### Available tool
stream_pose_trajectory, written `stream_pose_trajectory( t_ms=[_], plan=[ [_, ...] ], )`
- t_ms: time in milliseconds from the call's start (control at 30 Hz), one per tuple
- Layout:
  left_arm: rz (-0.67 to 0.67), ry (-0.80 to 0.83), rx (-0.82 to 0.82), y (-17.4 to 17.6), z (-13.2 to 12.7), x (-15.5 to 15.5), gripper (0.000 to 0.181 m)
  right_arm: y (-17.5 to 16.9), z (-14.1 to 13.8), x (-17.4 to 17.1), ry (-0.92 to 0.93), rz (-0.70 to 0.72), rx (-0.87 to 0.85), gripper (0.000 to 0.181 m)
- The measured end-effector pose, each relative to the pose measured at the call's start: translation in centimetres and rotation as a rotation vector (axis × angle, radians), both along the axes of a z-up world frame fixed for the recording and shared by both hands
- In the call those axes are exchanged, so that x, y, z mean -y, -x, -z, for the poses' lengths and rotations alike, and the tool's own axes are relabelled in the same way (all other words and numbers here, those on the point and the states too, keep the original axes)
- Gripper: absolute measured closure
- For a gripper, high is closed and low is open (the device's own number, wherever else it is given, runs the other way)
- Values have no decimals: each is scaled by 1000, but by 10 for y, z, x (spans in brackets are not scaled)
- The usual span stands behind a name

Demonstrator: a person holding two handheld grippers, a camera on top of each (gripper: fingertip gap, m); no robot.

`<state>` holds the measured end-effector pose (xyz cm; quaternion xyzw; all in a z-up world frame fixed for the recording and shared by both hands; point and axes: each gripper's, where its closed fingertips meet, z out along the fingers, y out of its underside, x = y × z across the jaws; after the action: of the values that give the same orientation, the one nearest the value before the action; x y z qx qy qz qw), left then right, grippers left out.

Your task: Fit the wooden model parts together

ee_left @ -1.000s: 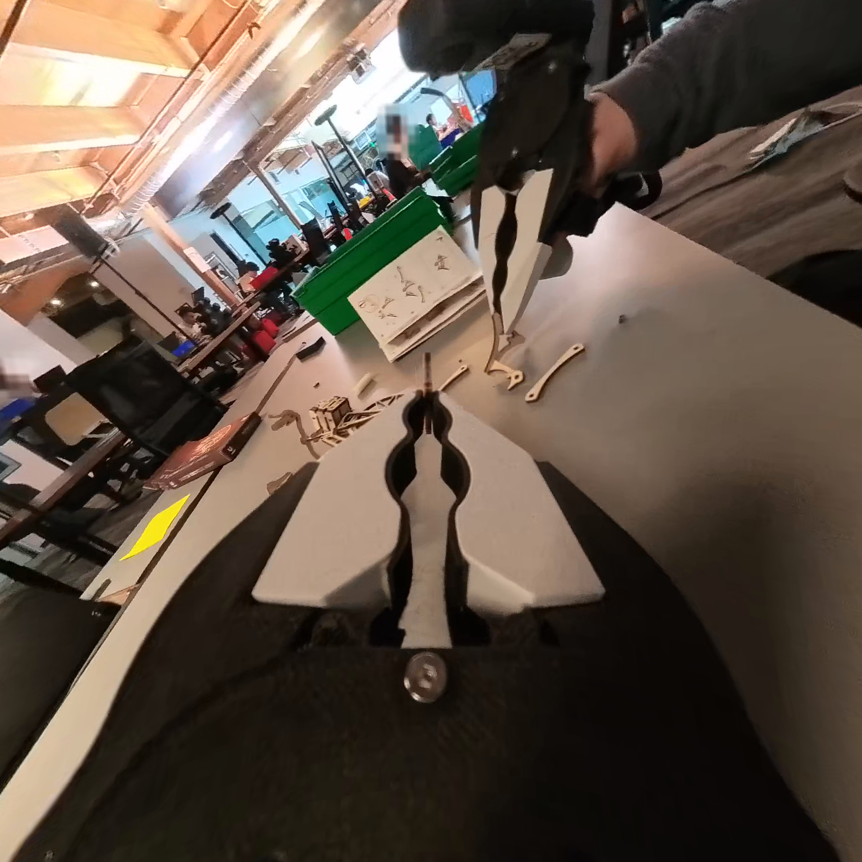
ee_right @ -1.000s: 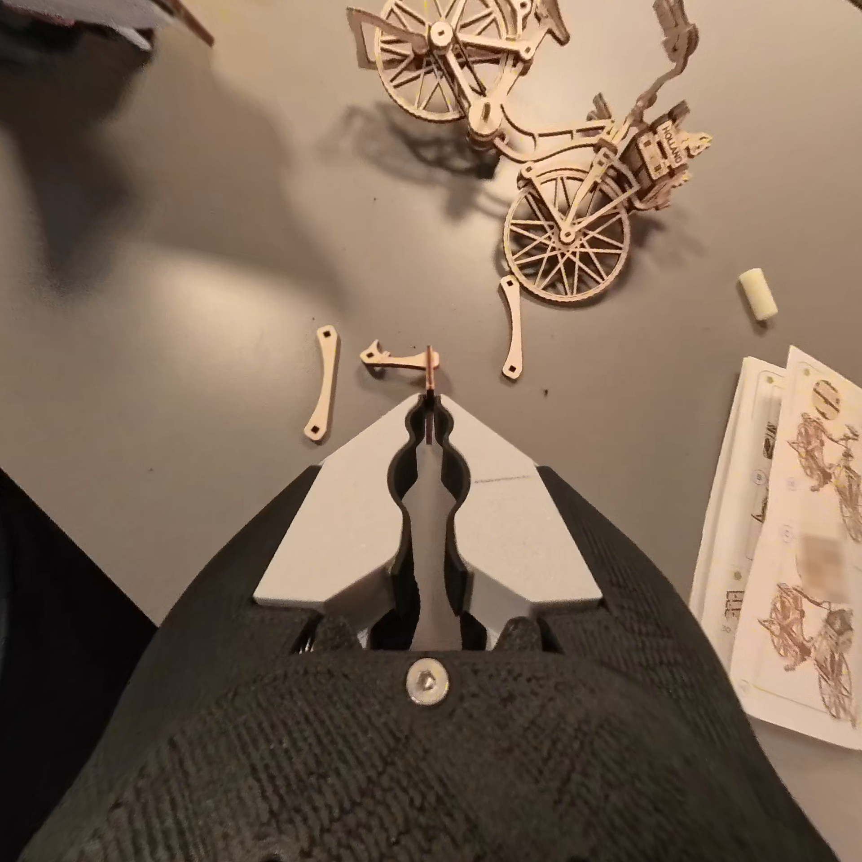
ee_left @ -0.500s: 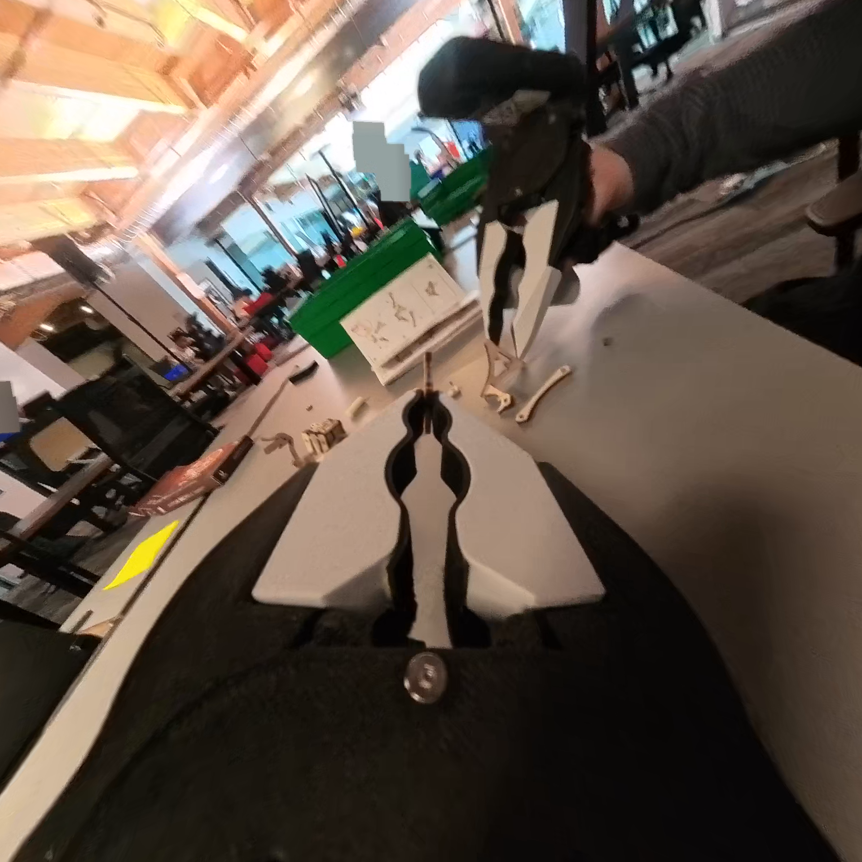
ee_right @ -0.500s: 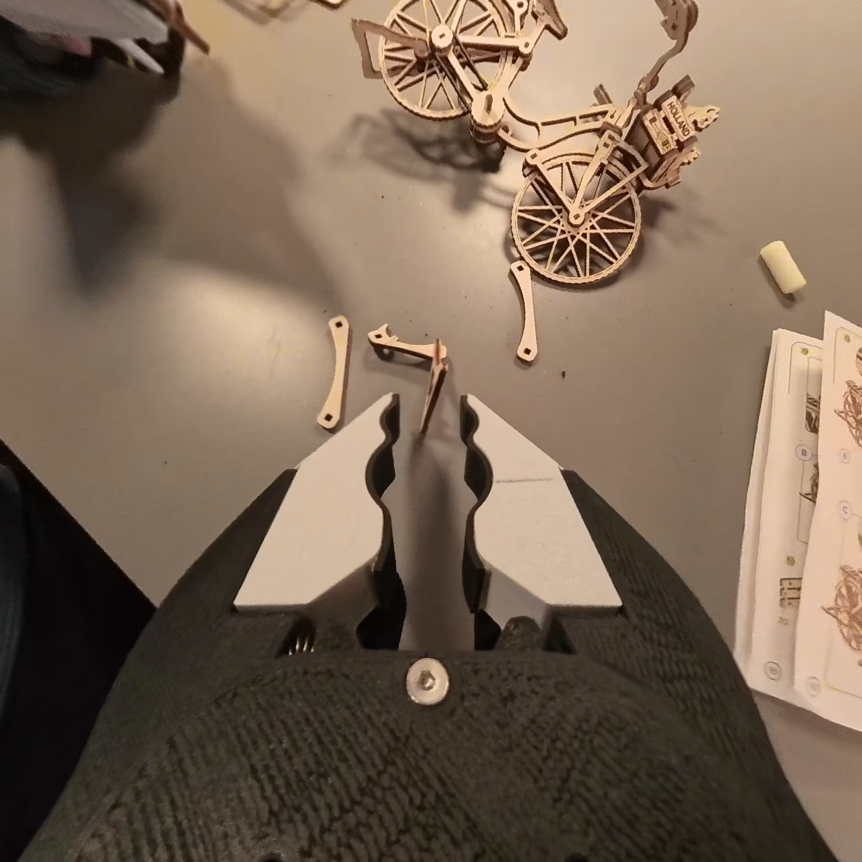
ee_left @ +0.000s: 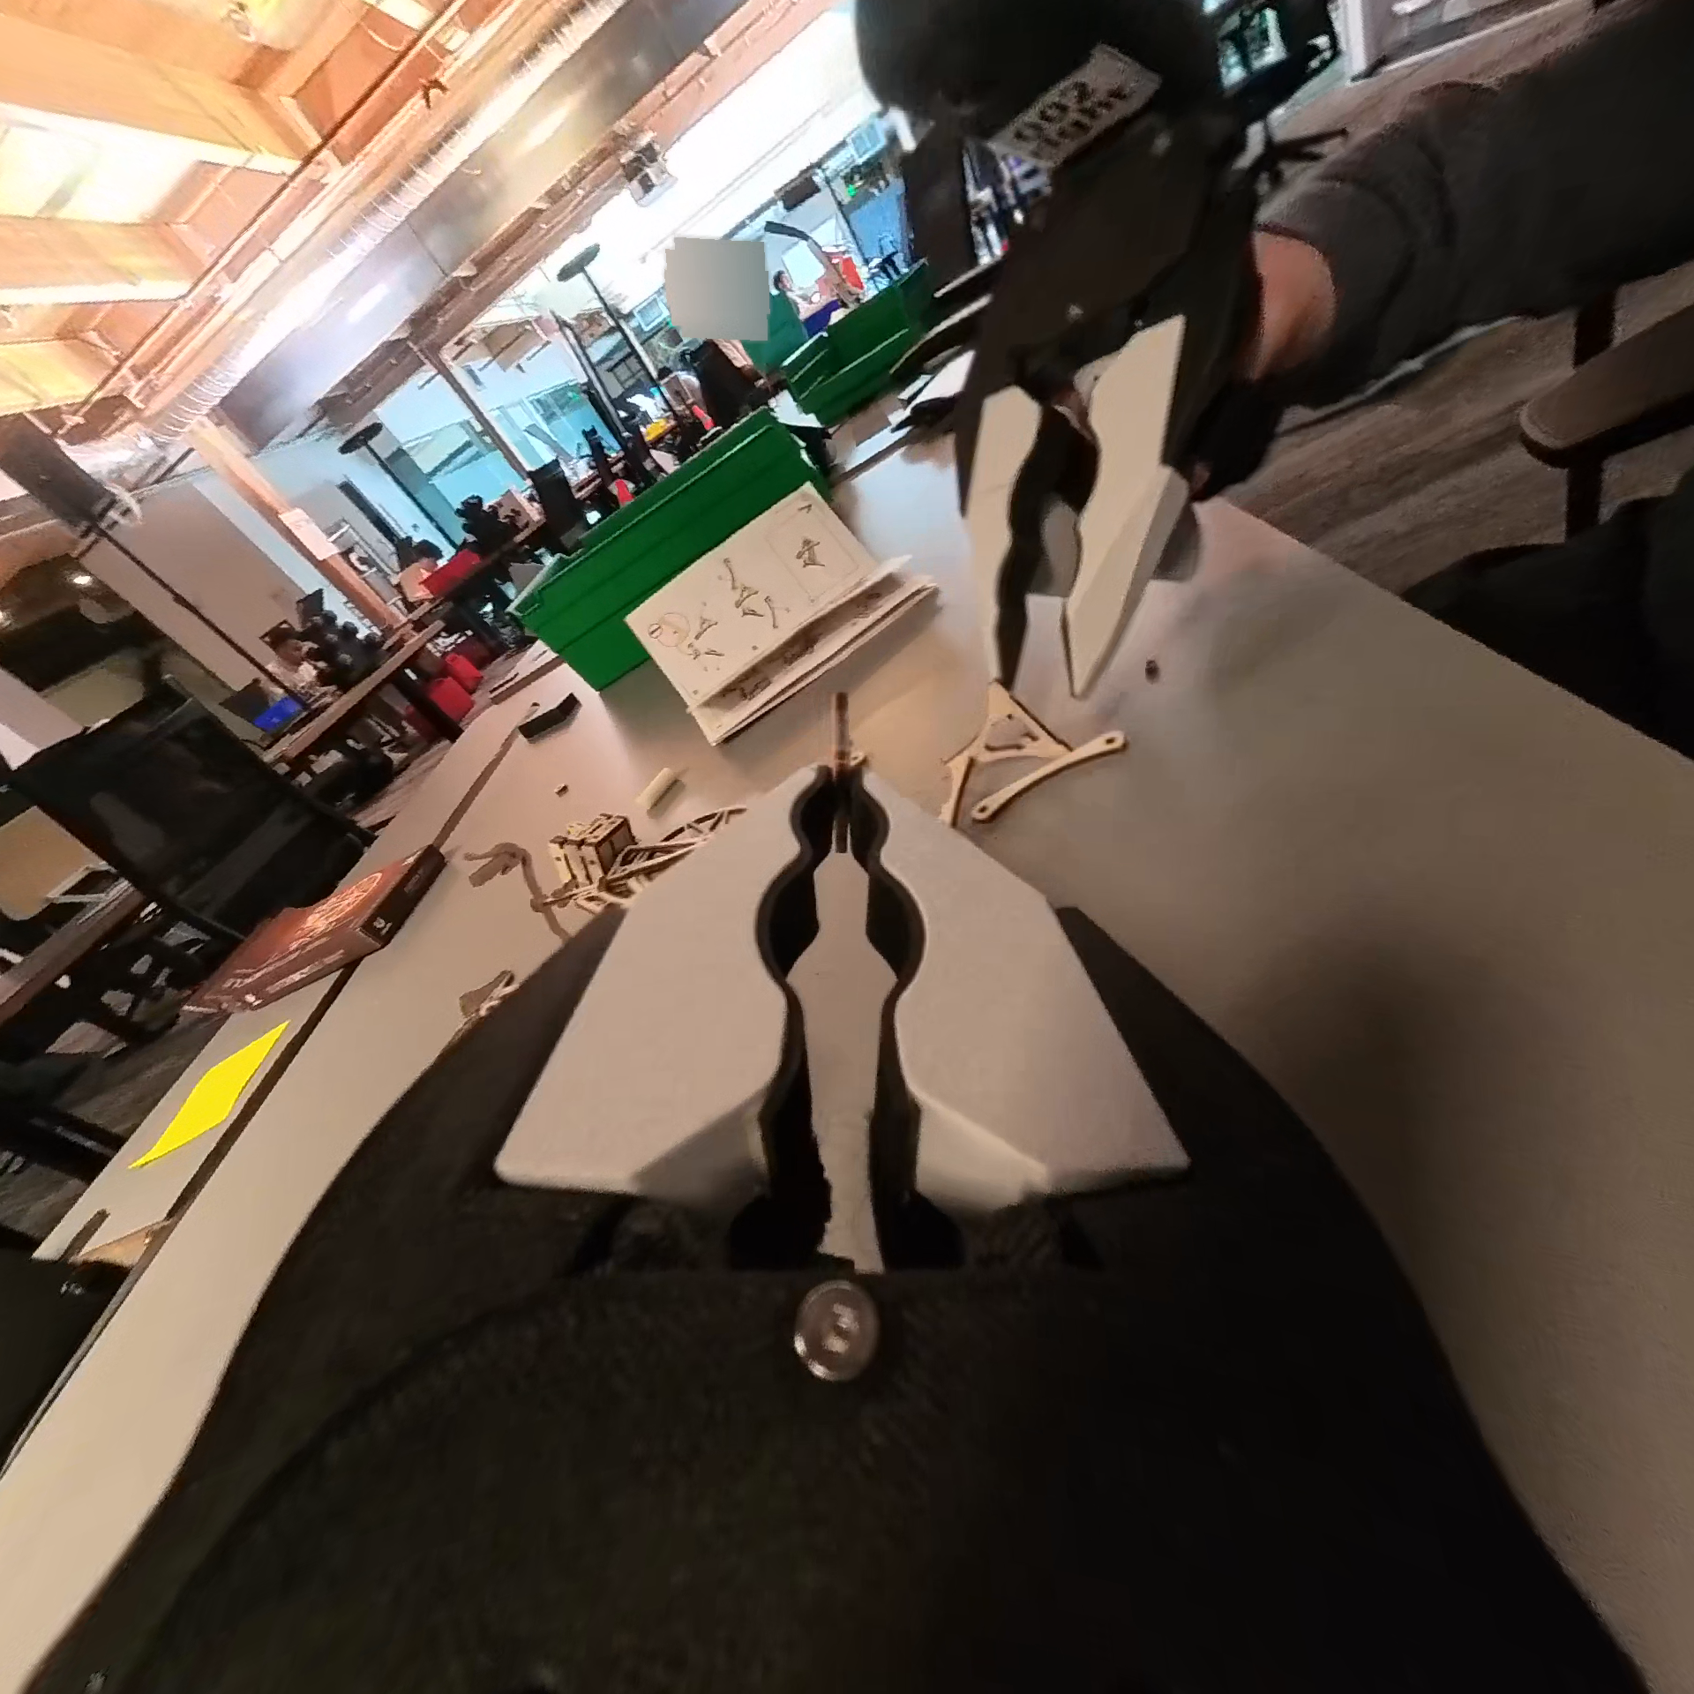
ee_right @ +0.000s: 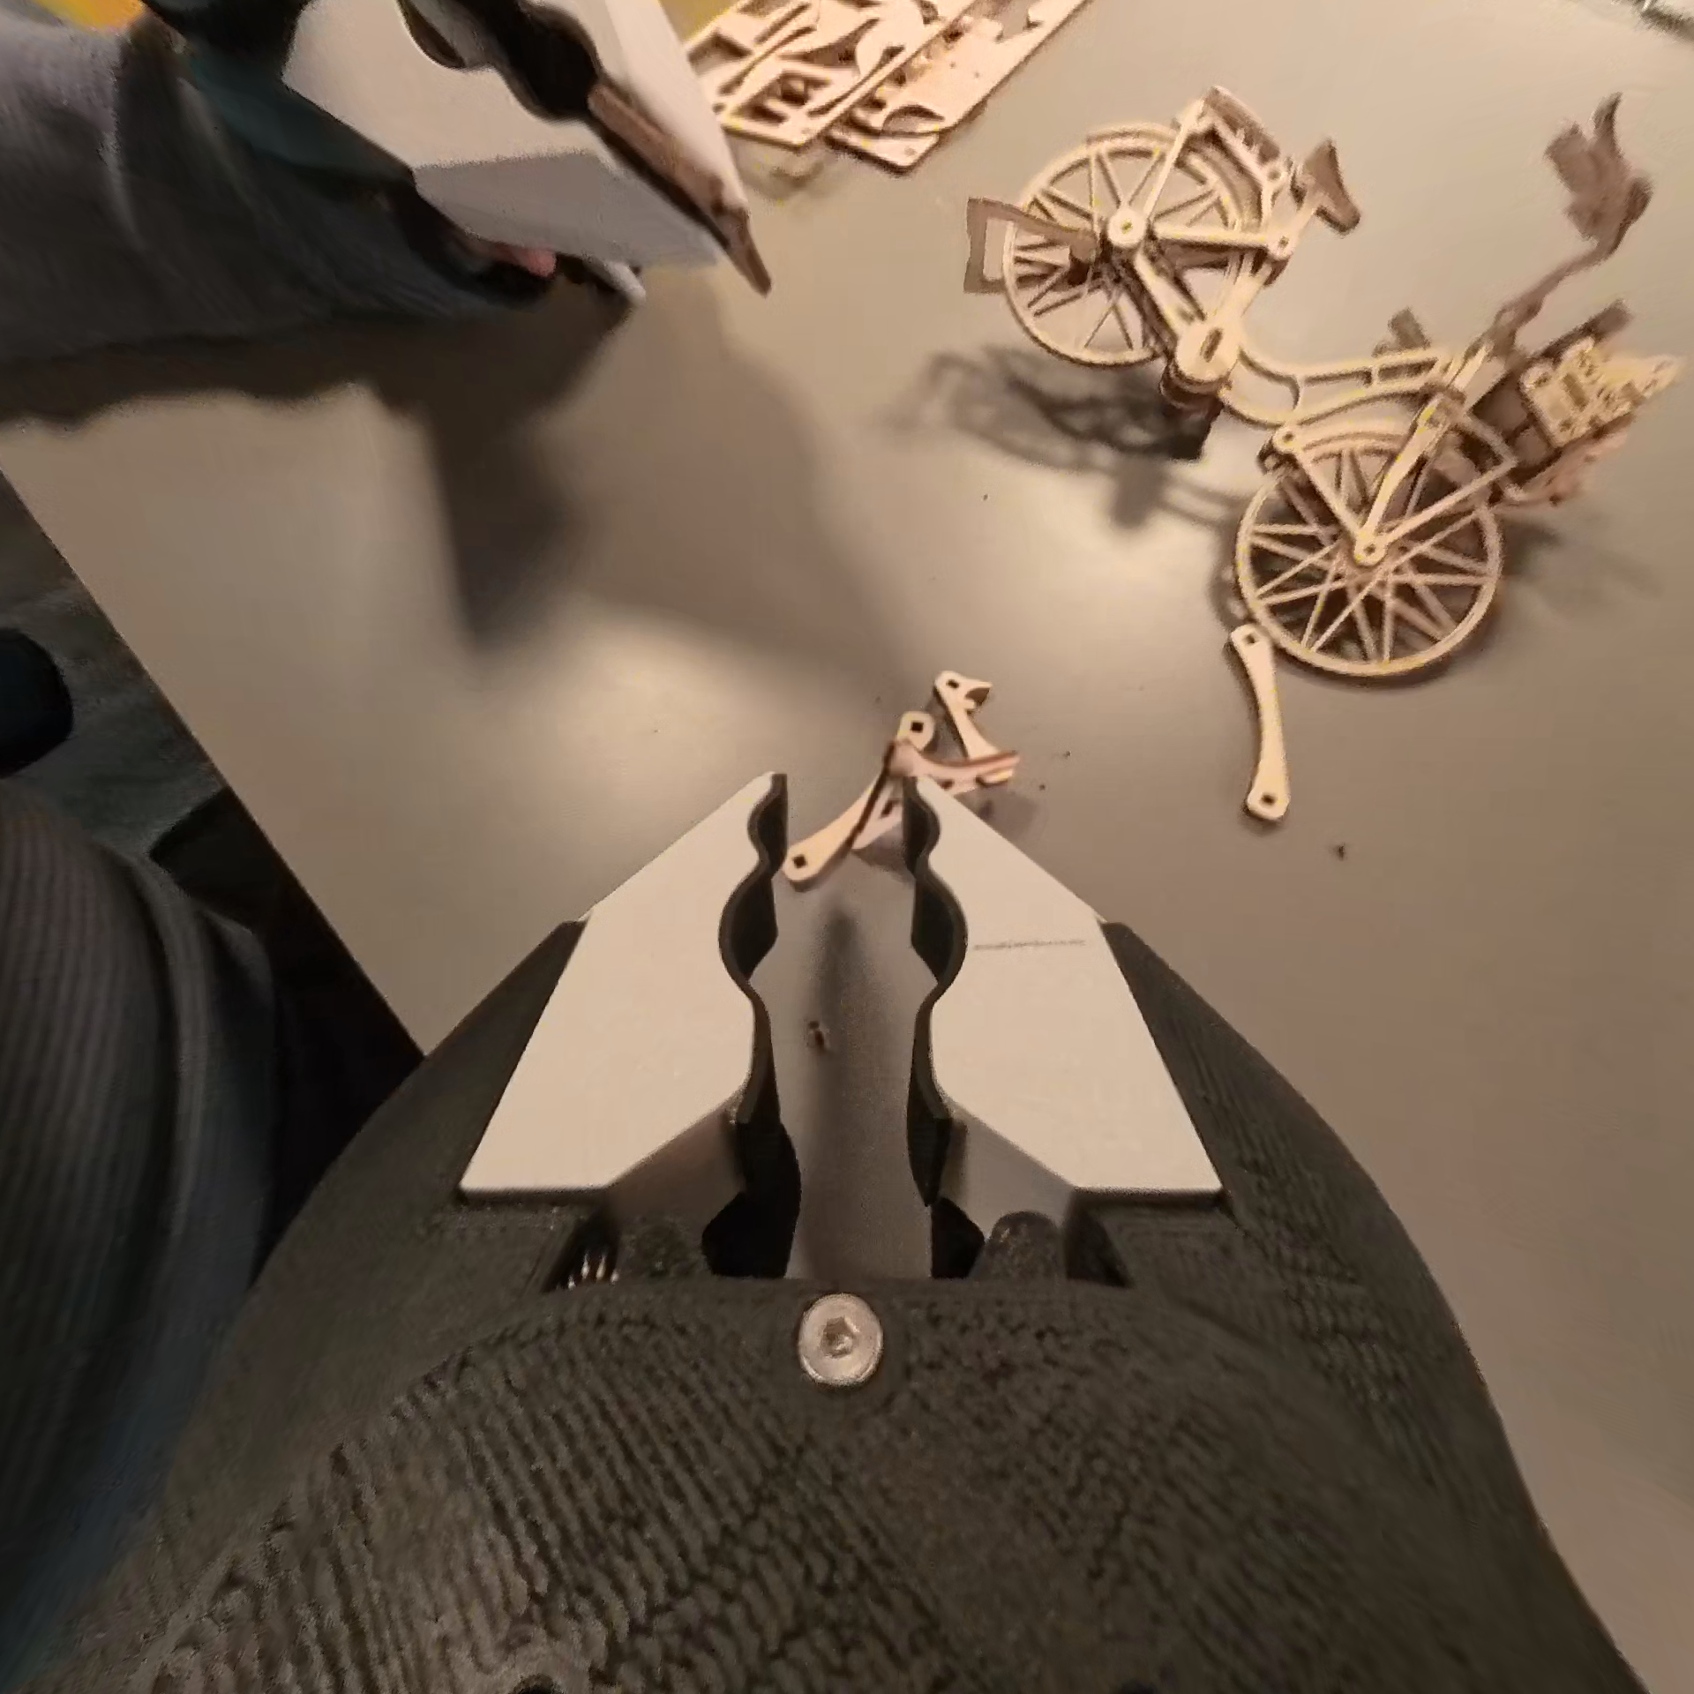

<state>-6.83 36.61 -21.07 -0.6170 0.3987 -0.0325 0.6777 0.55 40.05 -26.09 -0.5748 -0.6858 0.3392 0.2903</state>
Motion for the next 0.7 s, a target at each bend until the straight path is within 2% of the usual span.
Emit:
stream_pose_trajectory(
  t_ms=[100, 200, 267, 367, 533, 700],
  plan=[
    [37, 15, -16, -5, 3, 3, 180, -3, -10, -9, -72, -68, -29, 156],
    [54, 26, -19, -7, 4, 5, 180, -6, -6, -27, -143, -103, 37, 155],
    [58, 31, -24, -7, 5, 5, 179, -15, 7, -21, -25, -145, 168, 167],
    [59, 33, -36, -8, 7, 6, 179, -16, 15, -14, 72, -149, 206, 166],
    [59, 35, -50, -9, 9, 5, 179, -7, 13, -12, 176, 9, 162, 159],
    [54, 34, -59, -9, 10, 5, 179, 0, 19, -14, 118, 138, 146, 158]
  ],
)
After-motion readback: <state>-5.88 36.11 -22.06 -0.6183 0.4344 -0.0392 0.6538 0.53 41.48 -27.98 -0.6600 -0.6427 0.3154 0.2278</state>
